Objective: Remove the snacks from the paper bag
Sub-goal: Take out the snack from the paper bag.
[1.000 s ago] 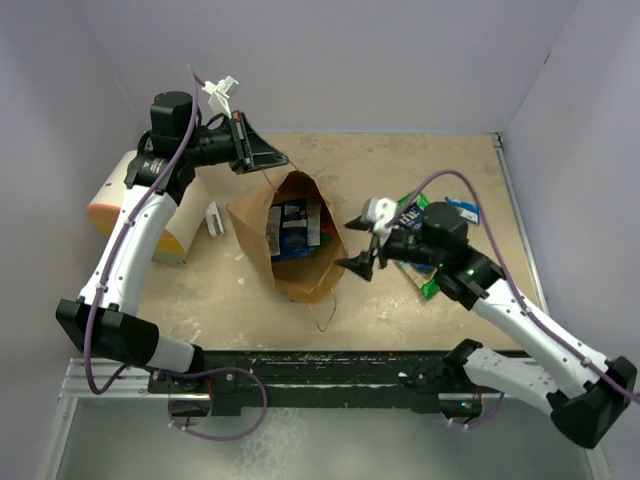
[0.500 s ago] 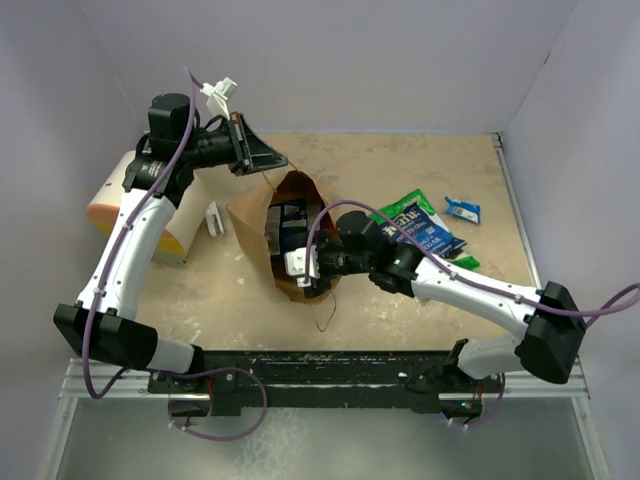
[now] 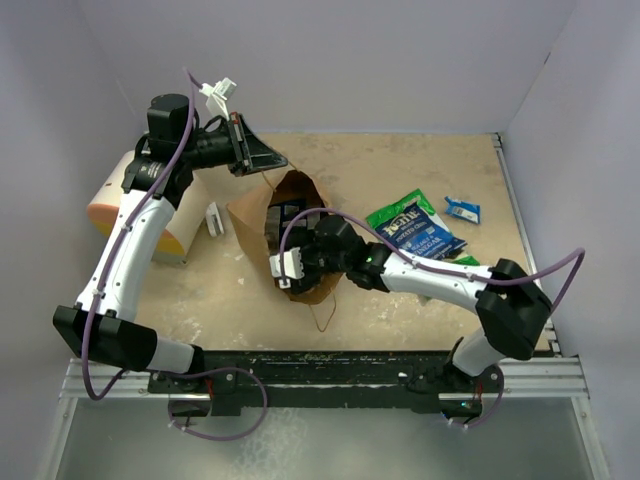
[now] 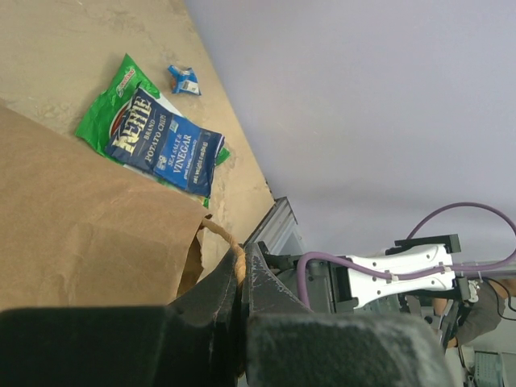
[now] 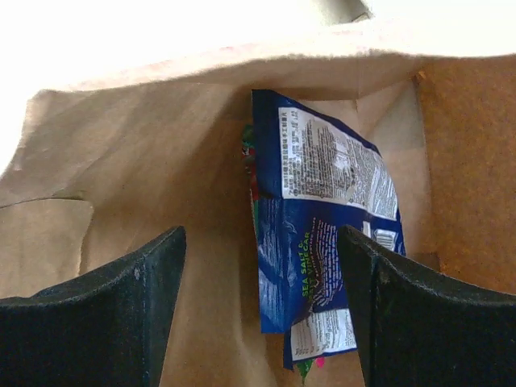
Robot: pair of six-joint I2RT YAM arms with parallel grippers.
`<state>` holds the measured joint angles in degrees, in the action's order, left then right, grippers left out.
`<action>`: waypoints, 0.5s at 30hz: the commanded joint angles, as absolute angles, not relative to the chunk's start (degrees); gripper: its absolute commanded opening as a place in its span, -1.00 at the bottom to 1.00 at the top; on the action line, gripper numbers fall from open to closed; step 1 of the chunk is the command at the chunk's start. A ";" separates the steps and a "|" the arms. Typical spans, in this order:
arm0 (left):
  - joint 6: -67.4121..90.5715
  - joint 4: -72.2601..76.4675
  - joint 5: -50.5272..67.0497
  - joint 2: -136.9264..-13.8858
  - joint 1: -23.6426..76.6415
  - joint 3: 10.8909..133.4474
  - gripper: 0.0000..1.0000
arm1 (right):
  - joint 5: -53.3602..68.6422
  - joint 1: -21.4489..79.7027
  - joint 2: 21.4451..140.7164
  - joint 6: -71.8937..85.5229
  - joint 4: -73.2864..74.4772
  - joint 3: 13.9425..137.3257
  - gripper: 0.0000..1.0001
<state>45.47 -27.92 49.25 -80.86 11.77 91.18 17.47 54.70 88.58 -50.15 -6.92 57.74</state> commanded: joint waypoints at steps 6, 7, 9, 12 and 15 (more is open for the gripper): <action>45.57 -25.13 49.66 -79.29 11.78 92.11 -1.00 | 15.51 52.70 91.43 -48.68 -13.16 59.02 0.43; 45.60 -25.19 49.66 -79.28 11.78 92.11 -1.00 | 15.66 52.39 91.79 -48.95 -13.03 58.98 0.42; 45.57 -25.22 49.66 -79.31 11.78 92.09 -1.00 | 16.15 51.77 92.37 -49.37 -12.61 59.26 0.41; 45.53 -25.38 49.66 -79.29 11.78 92.27 -1.00 | 16.79 51.06 93.12 -50.19 -11.87 59.58 0.41; 45.51 -25.41 49.66 -79.28 11.78 92.24 -1.00 | 16.95 50.20 93.70 -49.70 -12.56 60.04 0.37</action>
<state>45.45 -27.94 49.28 -80.86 11.77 91.18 15.99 51.22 93.86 -49.28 -10.57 57.74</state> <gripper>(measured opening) 0.007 0.697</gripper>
